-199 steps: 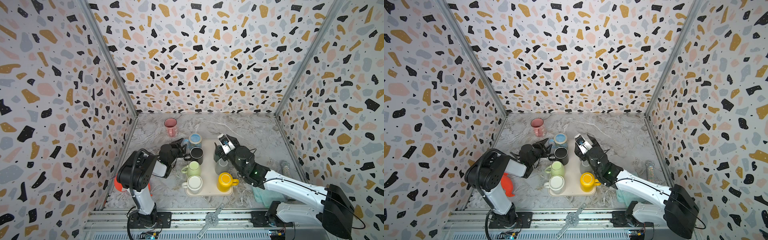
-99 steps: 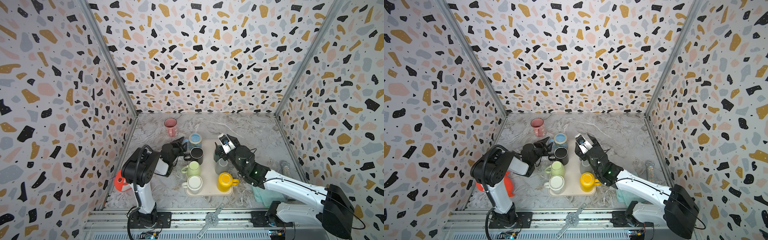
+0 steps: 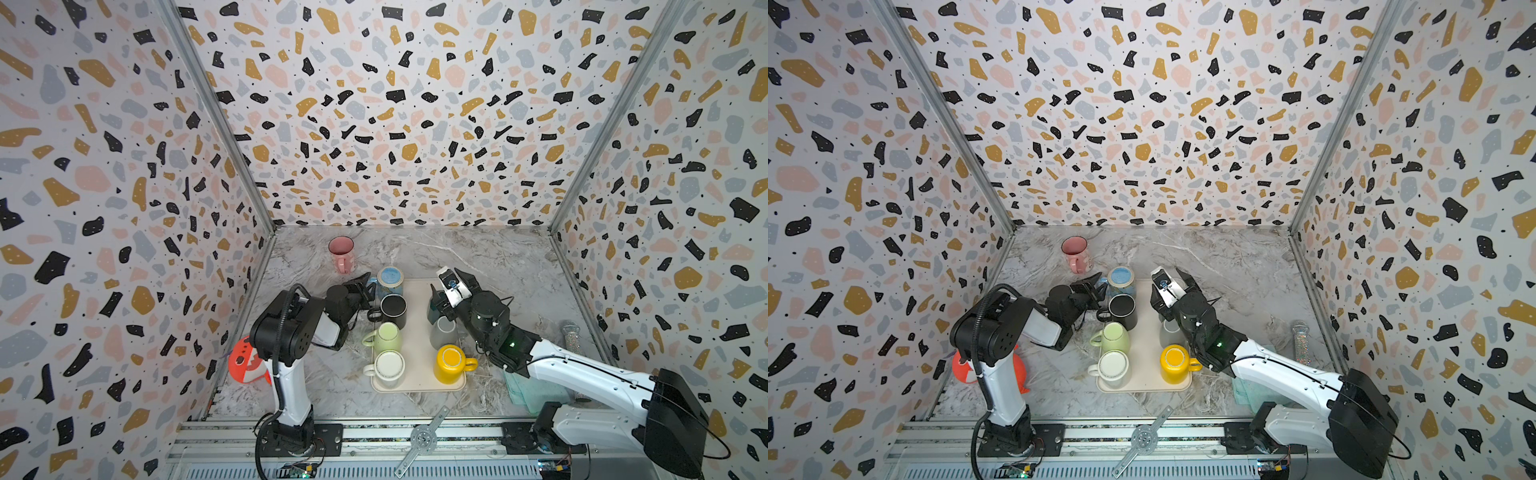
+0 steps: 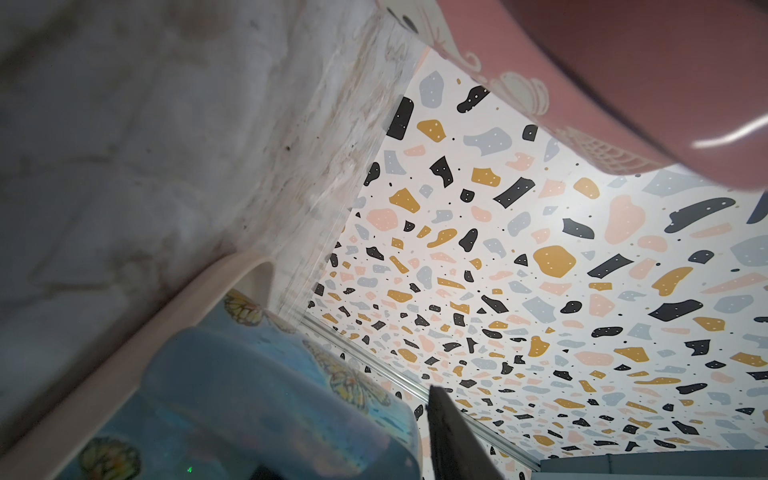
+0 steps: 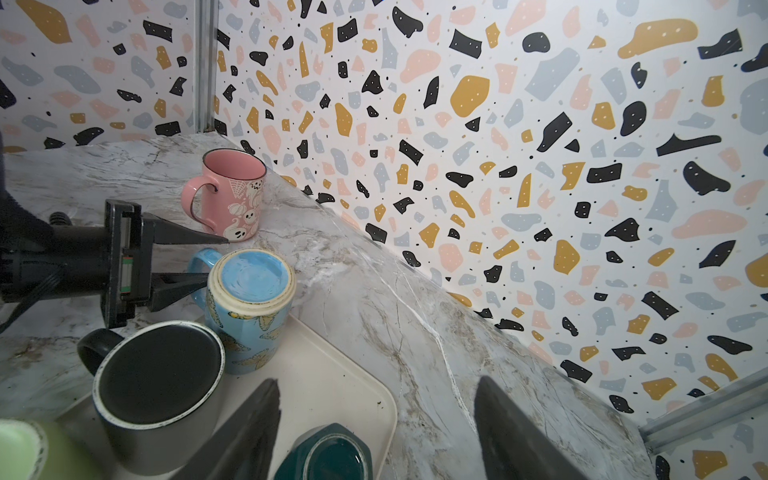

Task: Turn the mug right side up
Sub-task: 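Move the left gripper to the upside-down blue butterfly mug and grasp its handle, then turn the blue mug upright with the left gripper while the right gripper approaches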

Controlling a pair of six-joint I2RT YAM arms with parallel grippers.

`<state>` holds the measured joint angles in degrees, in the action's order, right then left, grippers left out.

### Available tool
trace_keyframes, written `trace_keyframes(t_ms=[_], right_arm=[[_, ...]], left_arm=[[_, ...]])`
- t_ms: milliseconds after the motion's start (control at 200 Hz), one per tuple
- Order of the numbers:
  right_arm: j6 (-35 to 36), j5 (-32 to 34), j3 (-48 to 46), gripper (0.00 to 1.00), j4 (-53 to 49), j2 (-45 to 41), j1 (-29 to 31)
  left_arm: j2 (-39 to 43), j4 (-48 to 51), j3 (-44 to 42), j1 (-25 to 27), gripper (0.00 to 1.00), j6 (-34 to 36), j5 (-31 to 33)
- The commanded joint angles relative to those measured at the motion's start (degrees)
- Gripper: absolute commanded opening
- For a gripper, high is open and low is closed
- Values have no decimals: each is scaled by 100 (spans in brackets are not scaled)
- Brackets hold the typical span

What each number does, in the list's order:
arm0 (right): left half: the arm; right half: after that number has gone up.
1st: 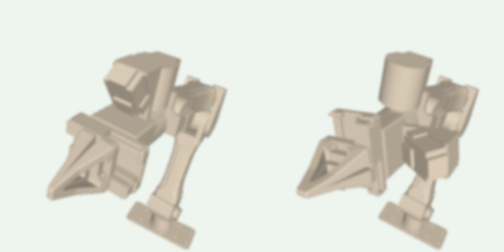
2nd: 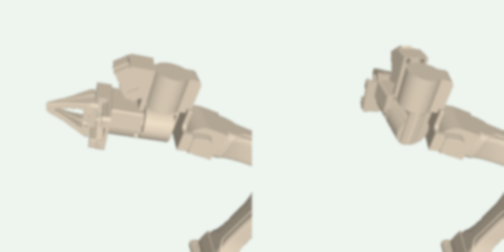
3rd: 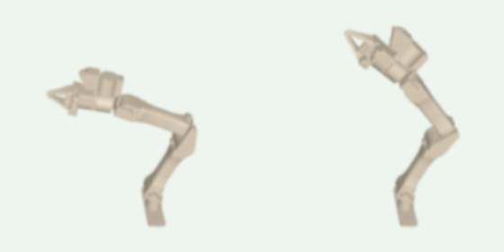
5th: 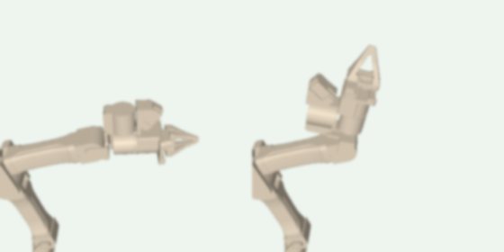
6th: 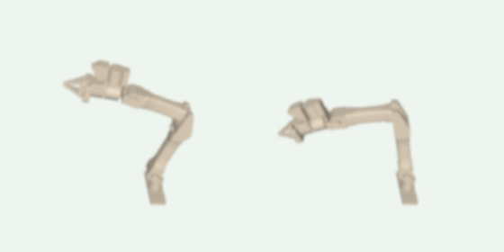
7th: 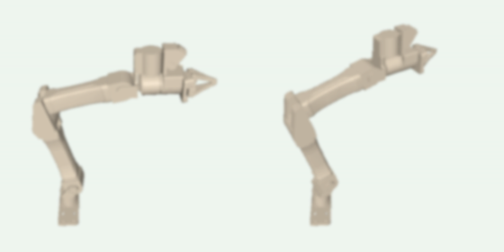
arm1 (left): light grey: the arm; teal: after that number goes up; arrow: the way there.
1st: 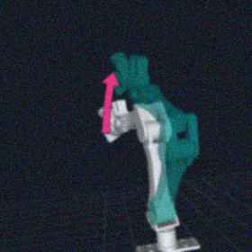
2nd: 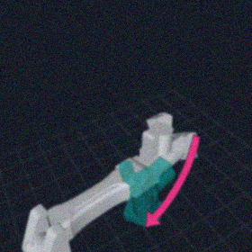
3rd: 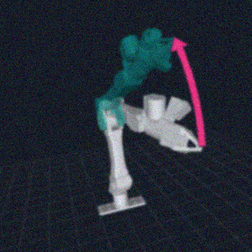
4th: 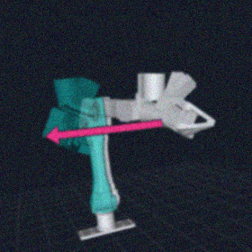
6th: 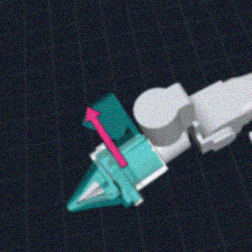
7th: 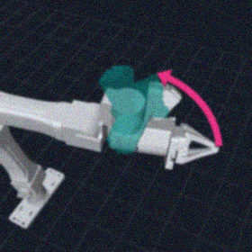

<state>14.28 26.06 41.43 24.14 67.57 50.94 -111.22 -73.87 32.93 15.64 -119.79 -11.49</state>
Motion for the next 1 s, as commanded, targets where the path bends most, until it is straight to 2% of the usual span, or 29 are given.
trace_keyframes(t_ms=[0,290,996], right_arm=[[7,4,186,75,3,-16,-31],[-4,38,162,75,-7,-25,-46],[44,39,120,75,21,-14,-102]], left_arm=[[-133,-395,127,44,40,-1530,13],[-247,-453,206,65,36,-1577,10],[-514,-664,391,123,16,-1693,81]])
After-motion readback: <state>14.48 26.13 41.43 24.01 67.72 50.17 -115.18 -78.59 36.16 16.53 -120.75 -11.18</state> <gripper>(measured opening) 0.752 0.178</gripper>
